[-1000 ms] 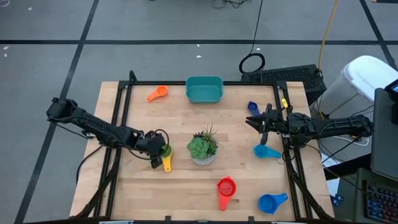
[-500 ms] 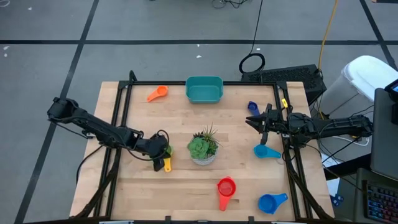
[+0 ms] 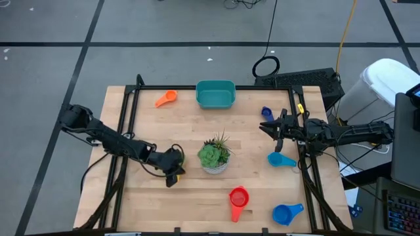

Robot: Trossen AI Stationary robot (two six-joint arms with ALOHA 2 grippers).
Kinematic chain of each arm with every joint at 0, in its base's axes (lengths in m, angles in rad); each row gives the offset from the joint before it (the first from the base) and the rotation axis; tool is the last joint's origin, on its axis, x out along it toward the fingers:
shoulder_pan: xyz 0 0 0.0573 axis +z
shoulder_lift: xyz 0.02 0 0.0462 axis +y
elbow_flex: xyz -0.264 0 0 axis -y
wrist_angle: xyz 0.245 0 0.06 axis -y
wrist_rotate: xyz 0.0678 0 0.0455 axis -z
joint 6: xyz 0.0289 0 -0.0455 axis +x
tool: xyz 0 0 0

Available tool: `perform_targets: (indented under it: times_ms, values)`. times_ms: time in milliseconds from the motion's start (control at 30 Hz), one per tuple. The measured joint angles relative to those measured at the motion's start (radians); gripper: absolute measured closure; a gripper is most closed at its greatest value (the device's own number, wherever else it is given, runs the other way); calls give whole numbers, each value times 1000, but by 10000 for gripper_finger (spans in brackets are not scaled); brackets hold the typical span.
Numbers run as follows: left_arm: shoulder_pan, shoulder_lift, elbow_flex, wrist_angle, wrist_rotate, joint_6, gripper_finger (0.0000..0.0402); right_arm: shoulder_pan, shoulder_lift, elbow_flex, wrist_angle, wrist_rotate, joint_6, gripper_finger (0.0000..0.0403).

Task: Nest measuring cups in basket
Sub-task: Stack the green measuring cup on top the yellow measuring cup

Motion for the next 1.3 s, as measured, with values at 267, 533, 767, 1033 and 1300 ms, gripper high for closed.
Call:
perform_targets:
  times_ms: [267, 533, 767, 1033, 1300]
  values:
    - [0, -80, 0, 9, 13, 24, 371, 0, 0, 0, 25, 0, -6, 334]
    - [2, -232, 0, -175, -52, 52, 371, 0, 0, 0, 38, -21, -58, 334]
    - [3, -351, 160, -551, -249, 177, 371, -14, 11, 37, 20, -53, -99, 334]
    - [28, -346, 264, -906, -314, 144, 370, -53, 70, 153, -111, -54, -148, 334]
    - [52, -341, 241, -1025, -305, 29, 348, -52, 267, 277, -255, -56, -239, 334]
